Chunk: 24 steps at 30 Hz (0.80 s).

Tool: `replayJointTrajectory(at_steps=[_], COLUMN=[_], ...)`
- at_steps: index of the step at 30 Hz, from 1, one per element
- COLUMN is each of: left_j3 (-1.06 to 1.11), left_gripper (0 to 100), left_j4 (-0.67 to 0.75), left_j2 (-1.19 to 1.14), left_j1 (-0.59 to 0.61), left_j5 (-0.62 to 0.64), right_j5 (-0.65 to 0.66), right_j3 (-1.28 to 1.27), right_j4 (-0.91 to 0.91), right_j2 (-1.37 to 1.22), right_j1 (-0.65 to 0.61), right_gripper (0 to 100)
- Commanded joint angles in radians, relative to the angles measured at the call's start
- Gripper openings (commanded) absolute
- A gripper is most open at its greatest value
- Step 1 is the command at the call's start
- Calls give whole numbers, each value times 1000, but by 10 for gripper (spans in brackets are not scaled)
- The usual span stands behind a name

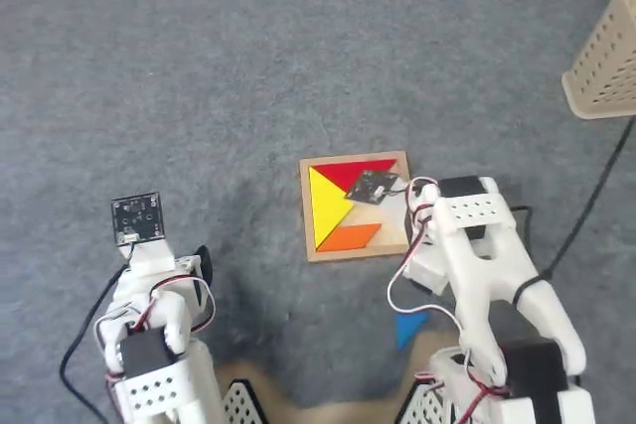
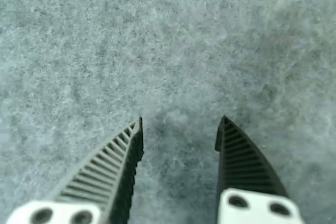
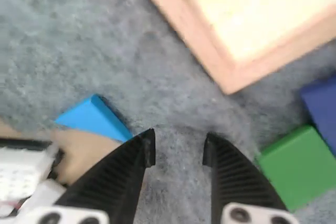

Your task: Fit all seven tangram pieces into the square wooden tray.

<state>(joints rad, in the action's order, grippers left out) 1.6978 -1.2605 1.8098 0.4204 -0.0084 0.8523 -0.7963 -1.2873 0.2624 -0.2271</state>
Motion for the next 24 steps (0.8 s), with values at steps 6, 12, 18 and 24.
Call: replayJointTrajectory(at_steps=[6,12,18,24], left_j3=[-13,-13,-13,-13], left_gripper=[216,216,216,216], left_j4=[-5,-5,-5,-5], left_j2=[14,14,14,14], left_j1=[-2,-2,-2,-2], left_j5=[-5,-5,-5,-5], right_j5=[-68,-66,-46,86], right_j3=[40,-184,-292,-295], right_j4=[-151,-124,-97,-87], right_j2=[147,401,426,280], right_j1=[-200,-401,-484,-486], right_gripper=[205,208,209,210])
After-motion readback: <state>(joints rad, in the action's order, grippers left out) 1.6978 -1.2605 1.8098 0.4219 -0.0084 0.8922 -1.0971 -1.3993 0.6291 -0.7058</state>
